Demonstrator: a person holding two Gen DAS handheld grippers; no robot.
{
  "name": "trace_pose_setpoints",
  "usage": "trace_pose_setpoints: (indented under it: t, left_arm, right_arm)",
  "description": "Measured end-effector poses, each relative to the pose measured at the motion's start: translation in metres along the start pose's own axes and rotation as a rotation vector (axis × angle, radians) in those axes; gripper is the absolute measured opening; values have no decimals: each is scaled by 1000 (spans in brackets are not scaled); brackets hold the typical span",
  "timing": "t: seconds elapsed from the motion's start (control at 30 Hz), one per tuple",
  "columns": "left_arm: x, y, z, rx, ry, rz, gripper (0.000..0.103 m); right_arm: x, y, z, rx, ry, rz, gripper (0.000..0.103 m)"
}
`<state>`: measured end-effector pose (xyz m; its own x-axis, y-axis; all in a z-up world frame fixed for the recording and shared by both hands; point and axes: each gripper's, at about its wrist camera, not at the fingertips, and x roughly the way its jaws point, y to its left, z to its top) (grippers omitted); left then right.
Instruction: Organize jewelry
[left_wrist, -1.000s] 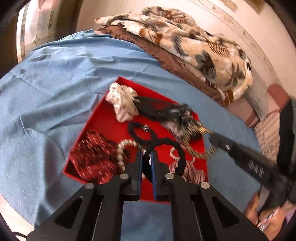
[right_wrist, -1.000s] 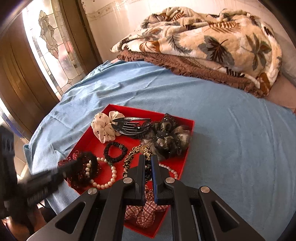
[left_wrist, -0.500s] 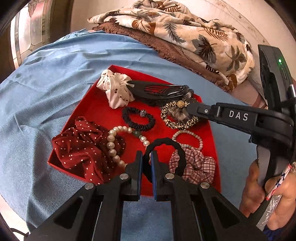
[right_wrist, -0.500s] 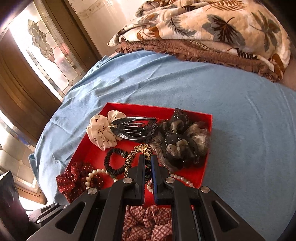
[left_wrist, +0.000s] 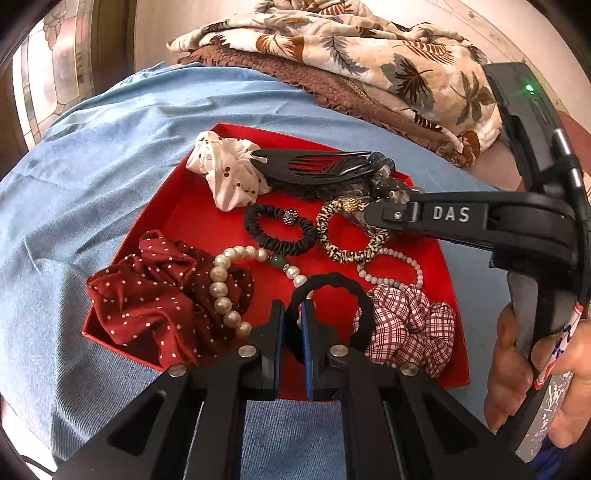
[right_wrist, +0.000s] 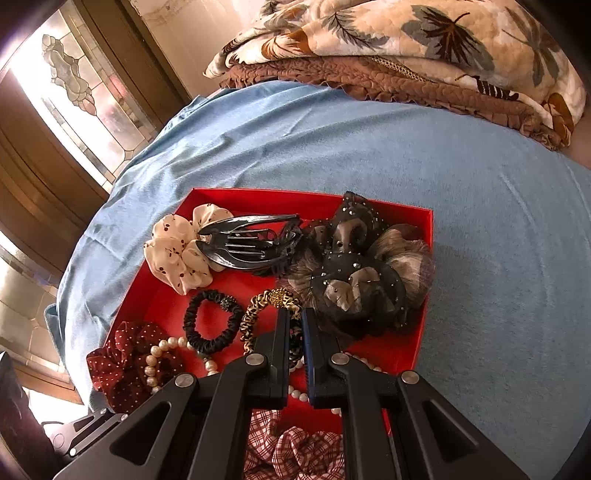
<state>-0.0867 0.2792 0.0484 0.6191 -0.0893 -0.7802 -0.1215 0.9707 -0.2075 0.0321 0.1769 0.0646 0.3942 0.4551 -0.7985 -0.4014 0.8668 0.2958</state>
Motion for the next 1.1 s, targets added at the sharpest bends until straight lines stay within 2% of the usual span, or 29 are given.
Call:
trace_pose_setpoints:
  t: [0.63,0.7,0.73,0.77,0.83,0.87,0.93,1.1]
  left_arm:
    - [2,-4,-2,20,-13,8,11]
    - [1,-5,-2,25,-19,-6,19]
    - [0,-7,-2,29,-25,-12,30]
    - [-2,-8,-3,36,-37,-17,45]
    - [-7,-11,-5,43,-64,-14,64]
    - [-9,-12,-6,45,-78,-13,69]
    - [-13,-13,-8,51,-94,-12,70]
    - [-18,-12,-10,52,-122,1,70]
  right_arm:
    - [9,-3,-3,11,24,2,8]
    - [8,-4,-3,21,22,19,11]
    - [6,-4,-4,25,17,27,16]
    - [4,-4,-3,27,12,36,20]
    - [-1,-3,-4,28,3,48,36]
    - [-4,-1,-4,24,-5,53,38]
    - [-10,3,-4,16,-15,60,43]
    - [-37,10,-5,8,-49,90,44]
